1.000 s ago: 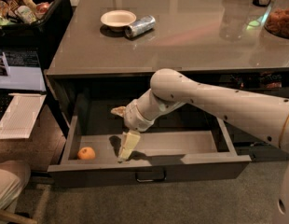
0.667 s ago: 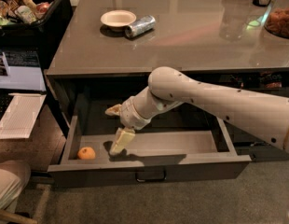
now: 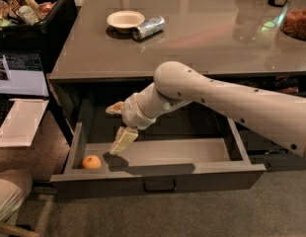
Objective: Pick orange from top drawer and place on counter
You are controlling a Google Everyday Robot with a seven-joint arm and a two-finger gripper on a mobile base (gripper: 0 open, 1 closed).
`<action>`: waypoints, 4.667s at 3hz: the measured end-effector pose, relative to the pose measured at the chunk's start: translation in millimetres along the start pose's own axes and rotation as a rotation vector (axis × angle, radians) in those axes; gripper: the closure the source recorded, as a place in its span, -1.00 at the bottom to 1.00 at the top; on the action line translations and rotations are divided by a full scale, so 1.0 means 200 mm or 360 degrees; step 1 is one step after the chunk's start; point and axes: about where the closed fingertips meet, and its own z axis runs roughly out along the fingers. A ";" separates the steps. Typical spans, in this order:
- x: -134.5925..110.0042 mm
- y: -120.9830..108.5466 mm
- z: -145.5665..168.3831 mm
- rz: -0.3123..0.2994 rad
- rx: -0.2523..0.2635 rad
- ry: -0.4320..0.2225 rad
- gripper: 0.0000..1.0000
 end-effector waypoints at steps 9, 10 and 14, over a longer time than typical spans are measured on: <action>0.07 0.25 0.55 0.0159 -0.0252 0.0078 -0.30; 0.05 0.23 0.57 0.0197 -0.0202 0.0097 -0.30; 0.10 0.13 0.65 0.0244 -0.0178 0.0166 0.40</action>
Offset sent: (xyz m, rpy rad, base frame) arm -0.0091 0.0226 -0.0586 -0.0582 0.1130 0.0523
